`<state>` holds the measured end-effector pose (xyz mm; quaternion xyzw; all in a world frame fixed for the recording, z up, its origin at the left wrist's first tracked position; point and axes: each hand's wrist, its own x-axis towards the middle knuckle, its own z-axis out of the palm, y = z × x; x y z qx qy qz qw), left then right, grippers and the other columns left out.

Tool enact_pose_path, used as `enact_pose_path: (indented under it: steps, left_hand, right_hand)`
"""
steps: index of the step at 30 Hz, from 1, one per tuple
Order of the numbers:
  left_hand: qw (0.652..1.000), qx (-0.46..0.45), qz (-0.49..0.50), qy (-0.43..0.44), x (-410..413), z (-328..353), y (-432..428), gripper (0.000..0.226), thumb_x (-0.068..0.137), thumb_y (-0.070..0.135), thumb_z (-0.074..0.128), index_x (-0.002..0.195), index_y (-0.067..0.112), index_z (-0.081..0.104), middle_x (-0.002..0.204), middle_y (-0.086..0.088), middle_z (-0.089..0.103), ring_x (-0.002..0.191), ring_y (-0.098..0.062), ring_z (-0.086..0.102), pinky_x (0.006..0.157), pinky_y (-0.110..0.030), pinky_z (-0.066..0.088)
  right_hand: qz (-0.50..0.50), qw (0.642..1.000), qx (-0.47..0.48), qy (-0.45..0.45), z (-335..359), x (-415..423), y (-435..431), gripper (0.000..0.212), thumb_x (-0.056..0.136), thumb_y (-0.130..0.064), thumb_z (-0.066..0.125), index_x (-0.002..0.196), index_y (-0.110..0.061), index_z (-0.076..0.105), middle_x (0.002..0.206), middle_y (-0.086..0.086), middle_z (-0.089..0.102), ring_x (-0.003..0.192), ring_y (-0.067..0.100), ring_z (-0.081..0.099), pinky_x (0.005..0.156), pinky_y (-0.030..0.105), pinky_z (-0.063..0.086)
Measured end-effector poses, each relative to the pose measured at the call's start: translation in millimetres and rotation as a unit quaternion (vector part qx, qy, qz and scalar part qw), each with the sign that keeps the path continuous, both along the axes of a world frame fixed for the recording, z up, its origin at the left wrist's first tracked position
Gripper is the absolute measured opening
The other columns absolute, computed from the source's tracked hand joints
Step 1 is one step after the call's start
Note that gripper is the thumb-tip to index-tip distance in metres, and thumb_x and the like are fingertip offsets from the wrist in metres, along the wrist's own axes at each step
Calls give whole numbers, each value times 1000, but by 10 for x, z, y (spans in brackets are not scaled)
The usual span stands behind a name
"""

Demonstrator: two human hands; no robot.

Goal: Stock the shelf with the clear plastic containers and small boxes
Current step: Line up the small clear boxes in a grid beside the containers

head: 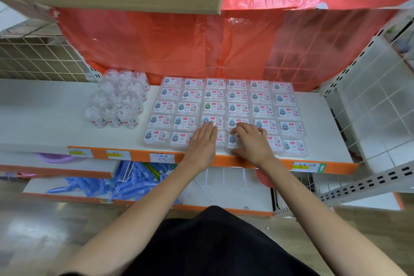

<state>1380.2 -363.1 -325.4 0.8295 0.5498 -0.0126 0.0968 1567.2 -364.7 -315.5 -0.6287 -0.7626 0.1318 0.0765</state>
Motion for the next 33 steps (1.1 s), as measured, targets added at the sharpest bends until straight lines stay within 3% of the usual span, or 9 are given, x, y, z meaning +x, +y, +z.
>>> enact_pose_path:
  steps: [7, 12, 17, 22, 27, 33]
  left_hand:
    - [999, -16, -10, -41, -140, 76, 25, 89, 94, 33, 57, 155, 13, -4, 163, -8, -9, 150, -22, -10, 120, -35, -6]
    - [994, -5, 2, -108, -440, 257, 126, 95, 88, 37, 66, 156, 17, 2, 164, -2, -5, 150, -18, -9, 118, -33, -7]
    - [998, -14, 33, -51, -1017, 334, 280, 108, 77, 50, 75, 156, 18, 8, 164, 0, -3, 150, -18, -9, 118, -35, -7]
    - [997, -50, 37, -40, -1454, 296, 291, 121, 69, 61, 77, 156, 19, 4, 163, 1, -6, 149, -17, -9, 118, -36, -5]
    - [995, -79, 54, -6, -1637, 214, 308, 107, 79, 45, 76, 156, 22, 5, 163, 0, -7, 150, -25, -6, 119, -42, 3]
    - [993, -94, 58, -48, -1636, 170, 322, 90, 86, 10, 68, 155, 25, 13, 164, 6, -3, 150, -28, -4, 112, -45, 34]
  right_hand:
    - [-3, 999, -26, -19, 69, -22, 51, 59, 77, -32, 77, 130, -29, 51, 151, -4, 36, 139, 18, 31, 110, 40, 15]
    - [-20, 1000, -16, -9, 92, -106, 49, 72, 71, -47, 80, 134, -29, 50, 151, -2, 35, 140, 18, 31, 111, 39, 9]
    - [7, 999, 39, 29, 124, -570, 60, 67, 75, -46, 78, 133, -26, 52, 145, -5, 44, 136, 15, 37, 106, 33, 12]
    - [48, 998, 32, 11, 107, -1181, 120, 73, 77, -45, 76, 140, -23, 46, 150, -2, 39, 139, 16, 33, 110, 38, 12]
    - [66, 998, 16, -14, 47, -1466, 196, 66, 81, -41, 74, 138, -23, 47, 155, -1, 33, 143, 18, 28, 113, 40, 11]
    - [52, 998, 2, -25, -1, -1523, 201, 62, 83, -35, 72, 137, -24, 46, 149, -4, 41, 139, 18, 34, 113, 41, 11]
